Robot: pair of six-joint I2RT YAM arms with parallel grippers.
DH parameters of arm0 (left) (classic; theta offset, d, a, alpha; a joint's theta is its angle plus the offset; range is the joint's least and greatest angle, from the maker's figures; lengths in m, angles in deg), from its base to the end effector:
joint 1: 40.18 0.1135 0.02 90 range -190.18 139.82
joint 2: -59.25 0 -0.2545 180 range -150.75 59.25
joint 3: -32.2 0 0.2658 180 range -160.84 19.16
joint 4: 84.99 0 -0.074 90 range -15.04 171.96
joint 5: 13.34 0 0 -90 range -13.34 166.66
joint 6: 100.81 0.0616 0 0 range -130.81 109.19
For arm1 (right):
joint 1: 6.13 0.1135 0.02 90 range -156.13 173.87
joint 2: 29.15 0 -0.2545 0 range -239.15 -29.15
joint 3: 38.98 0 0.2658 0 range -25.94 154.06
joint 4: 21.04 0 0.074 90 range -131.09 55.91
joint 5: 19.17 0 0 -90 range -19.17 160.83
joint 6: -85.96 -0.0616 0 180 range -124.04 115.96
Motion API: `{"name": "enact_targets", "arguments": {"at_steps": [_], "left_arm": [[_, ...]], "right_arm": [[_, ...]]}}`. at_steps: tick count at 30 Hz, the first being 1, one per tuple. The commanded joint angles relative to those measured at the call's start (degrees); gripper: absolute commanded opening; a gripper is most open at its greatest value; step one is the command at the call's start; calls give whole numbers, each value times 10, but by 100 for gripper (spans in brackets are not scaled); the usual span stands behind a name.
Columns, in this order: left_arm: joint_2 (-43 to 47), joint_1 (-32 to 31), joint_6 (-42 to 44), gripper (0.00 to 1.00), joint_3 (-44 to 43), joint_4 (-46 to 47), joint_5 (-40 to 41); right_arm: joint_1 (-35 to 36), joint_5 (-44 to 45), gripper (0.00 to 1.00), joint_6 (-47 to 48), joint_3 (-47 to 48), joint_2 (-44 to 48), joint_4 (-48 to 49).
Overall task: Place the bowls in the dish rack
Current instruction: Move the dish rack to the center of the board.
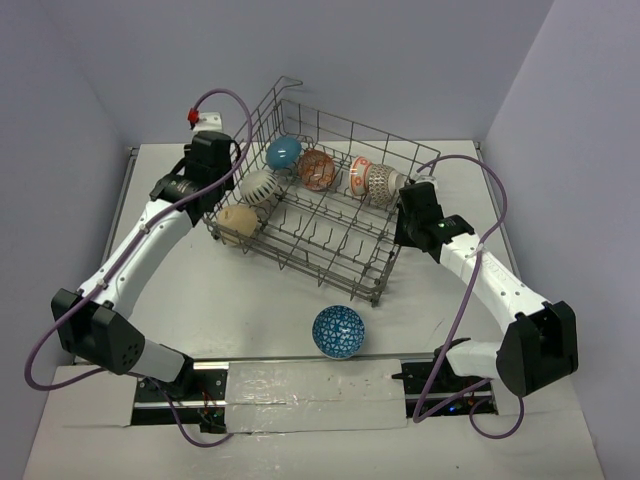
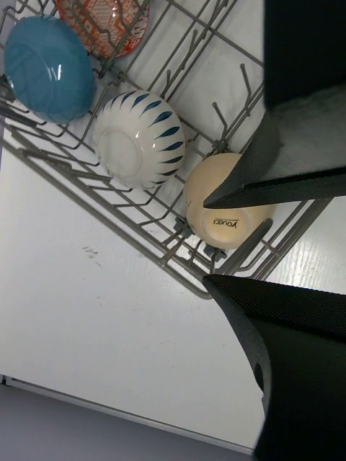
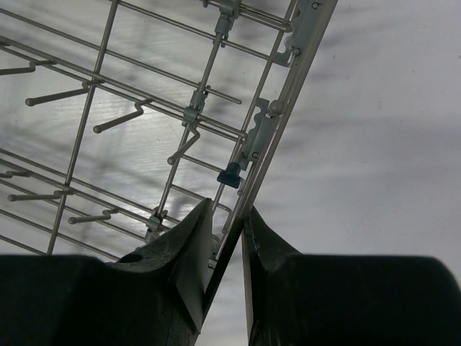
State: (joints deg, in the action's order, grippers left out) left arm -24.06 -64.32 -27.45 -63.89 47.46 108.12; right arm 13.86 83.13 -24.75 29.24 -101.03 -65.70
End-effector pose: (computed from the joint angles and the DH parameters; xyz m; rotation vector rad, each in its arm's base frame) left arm 0.3357 -0.1152 0.3529 -0.1682 2.0764 0.1685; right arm 0.2820 0.0886 0.2382 0.1130 2.3874 0.0749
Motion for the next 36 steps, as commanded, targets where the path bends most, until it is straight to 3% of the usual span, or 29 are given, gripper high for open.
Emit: {"name": "enact_targets", "arguments": {"at_steps": [1, 8, 25, 28, 29, 30, 31, 33, 36], "left_arm": [[17, 18, 3, 47, 7, 36, 4], [24, 57, 3, 48, 53, 70, -30], [-13, 95, -7, 51, 64, 88, -116], [-25, 97, -8, 37, 60, 80, -119], [-27, 97, -9, 29, 59, 78, -119], [-28, 97, -11, 12, 58, 76, -116], [-28, 97, -12, 5, 60, 77, -116], [-27, 97, -12, 0, 62, 77, -117], [-23, 96, -14, 0, 66, 75, -120]], "right_arm": [[9, -61, 26, 47, 37, 10, 55], [9, -64, 27, 50, 46, 7, 46], [9, -71, 30, 57, 41, 2, 48], [9, -74, 31, 58, 40, 2, 52], [9, -74, 31, 58, 41, 0, 52], [9, -74, 31, 59, 41, -1, 52], [8, -75, 30, 59, 43, -3, 52], [9, -75, 25, 60, 51, -11, 50], [8, -75, 7, 61, 56, -19, 49]]}}
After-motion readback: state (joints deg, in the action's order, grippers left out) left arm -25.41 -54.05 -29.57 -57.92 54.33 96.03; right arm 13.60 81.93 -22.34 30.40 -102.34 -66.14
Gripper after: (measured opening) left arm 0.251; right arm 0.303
